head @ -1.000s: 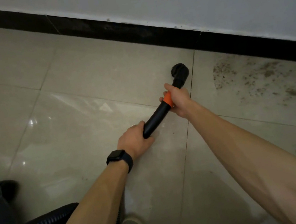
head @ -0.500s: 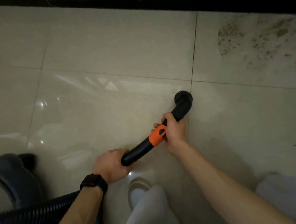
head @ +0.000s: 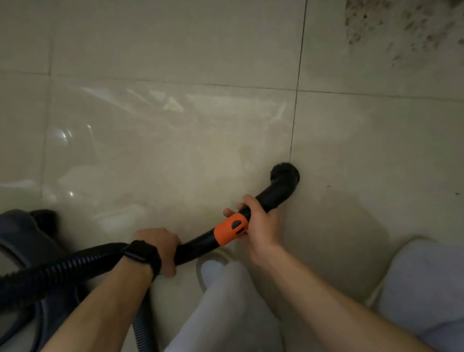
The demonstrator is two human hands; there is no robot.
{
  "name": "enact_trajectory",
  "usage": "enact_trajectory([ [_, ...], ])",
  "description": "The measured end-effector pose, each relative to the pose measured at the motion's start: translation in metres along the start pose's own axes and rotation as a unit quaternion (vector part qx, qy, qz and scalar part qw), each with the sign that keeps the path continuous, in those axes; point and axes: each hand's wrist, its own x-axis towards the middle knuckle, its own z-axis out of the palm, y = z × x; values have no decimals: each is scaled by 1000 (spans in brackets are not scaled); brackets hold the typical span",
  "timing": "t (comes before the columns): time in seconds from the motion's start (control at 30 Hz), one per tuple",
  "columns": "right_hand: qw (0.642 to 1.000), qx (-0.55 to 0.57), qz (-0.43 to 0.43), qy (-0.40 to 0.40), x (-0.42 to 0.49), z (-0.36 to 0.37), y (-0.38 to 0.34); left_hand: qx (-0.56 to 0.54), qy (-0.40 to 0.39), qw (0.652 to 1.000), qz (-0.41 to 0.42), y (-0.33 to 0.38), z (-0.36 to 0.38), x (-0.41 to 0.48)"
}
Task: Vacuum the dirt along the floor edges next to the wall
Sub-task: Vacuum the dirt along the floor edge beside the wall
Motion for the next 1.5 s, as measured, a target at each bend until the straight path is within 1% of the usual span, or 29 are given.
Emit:
enact_trajectory([
  [0.1,998,37,25,33,-7,-16,3,22,14,1000,17,13,-1,-8],
  [0.2,995,59,44,63,-14,-34,10,13,10,999,42,26,-6,-13],
  [0.33,994,66,27,81,-13,-39,2,-5,-4,997,80,45,-19,-13],
  [0.47,992,89,-14,91,0,-40,-35,-35,21,993,106,64,-44,-9],
  [0.57,985,129,-28,108,12,-50,-69,-13,49,989,138,85,-73,-6],
  [0.63,981,157,-29,114,20,-51,-87,-3,40,989,145,98,-92,-2],
  [0.67,979,168,-29,113,26,-48,-95,-10,31,989,144,103,-104,1],
  [0.73,979,178,-28,93,39,-34,-113,-63,6,988,144,107,-127,9],
  [0.83,986,162,-33,20,60,0,-148,-164,7,976,146,101,-161,20],
  [0.9,988,146,-45,-26,73,20,-172,-219,38,963,151,93,-180,26],
  [1.0,990,105,-51,-84,86,46,-202,-282,111,939,164,86,-197,34],
  [1.1,988,77,-49,-123,95,56,-234,-306,206,915,166,92,-209,43],
  [1.17,987,63,-58,-135,98,60,-253,-320,263,896,164,95,-217,46],
  [1.27,990,43,-66,-114,96,69,-260,-356,304,872,144,94,-215,46],
  [1.4,994,10,-85,-65,89,76,-226,-414,330,840,118,98,-193,55],
  [1.43,994,15,-90,-55,87,75,-214,-417,337,837,113,98,-188,57],
  [1.5,994,35,-100,-34,88,69,-189,-386,348,848,105,97,-172,62],
])
